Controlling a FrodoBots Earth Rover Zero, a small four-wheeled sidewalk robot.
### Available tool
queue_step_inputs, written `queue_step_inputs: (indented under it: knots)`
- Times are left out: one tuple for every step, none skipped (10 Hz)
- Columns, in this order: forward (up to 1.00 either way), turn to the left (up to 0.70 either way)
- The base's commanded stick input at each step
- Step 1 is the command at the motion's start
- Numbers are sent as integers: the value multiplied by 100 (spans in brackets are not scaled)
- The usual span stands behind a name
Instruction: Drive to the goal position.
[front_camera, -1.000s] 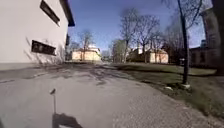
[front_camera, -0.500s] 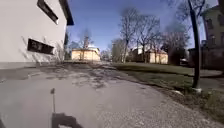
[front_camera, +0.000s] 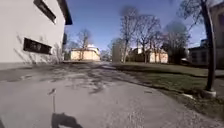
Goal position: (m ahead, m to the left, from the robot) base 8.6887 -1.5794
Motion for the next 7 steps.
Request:
queue_step_inputs:
  knots:
    - [85, 0]
    - [85, 0]
    - [85, 0]
    - [85, 0]
    - [85, 0]
    - [85, 0]
    - [85, 0]
